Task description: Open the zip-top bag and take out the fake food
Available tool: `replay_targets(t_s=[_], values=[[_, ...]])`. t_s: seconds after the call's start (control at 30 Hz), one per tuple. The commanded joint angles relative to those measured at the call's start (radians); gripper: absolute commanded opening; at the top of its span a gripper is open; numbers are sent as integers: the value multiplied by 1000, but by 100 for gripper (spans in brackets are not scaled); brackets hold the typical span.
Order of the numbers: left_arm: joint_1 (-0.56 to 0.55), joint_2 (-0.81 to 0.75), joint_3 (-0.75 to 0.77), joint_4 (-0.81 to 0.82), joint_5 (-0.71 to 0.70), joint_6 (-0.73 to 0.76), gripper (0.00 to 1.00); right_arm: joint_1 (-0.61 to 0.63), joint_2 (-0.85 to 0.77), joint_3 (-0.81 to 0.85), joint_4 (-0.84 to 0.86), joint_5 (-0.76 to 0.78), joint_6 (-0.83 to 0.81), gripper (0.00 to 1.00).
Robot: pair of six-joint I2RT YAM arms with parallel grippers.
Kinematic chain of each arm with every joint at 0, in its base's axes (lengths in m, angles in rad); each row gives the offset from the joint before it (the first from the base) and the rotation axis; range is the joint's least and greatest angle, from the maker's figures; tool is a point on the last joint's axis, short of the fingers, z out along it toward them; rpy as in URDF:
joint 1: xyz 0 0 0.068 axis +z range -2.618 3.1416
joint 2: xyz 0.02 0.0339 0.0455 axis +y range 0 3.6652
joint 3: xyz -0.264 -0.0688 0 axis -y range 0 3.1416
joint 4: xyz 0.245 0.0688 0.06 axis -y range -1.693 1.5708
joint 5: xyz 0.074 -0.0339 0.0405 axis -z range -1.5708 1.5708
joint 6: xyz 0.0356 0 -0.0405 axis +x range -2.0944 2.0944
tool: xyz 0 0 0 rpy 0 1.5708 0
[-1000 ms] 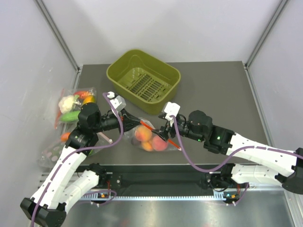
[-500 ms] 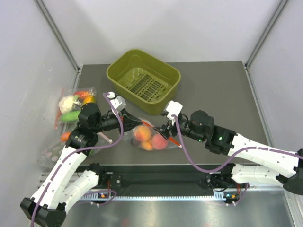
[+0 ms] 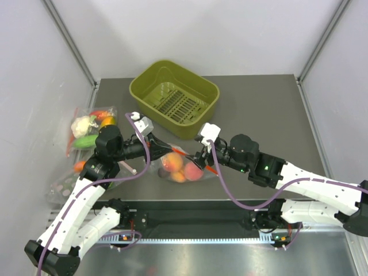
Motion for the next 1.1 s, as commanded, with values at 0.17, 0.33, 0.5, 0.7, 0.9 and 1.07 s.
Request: replay_targets(t_s=[0.17, 0.33, 0.5, 0.7, 0.9, 1.07], values=[[-5, -2, -1, 60, 22, 2, 0, 11, -14, 47, 77, -37, 5, 68], [-6, -1, -1, 58, 22, 2, 0, 10, -14, 52, 77, -34, 3, 68], [-8, -4, -1, 60, 20, 2, 0, 10, -2, 53, 66, -18, 0, 68], [-11, -5, -1, 60, 23, 2, 0, 10, 22, 49, 60, 12, -9, 68], [-12, -4, -1, 60, 37, 2, 0, 10, 42, 46, 68, 44, -21, 66], [-15, 1, -1, 63, 51, 1, 0, 10, 65, 50, 71, 46, -35, 46]])
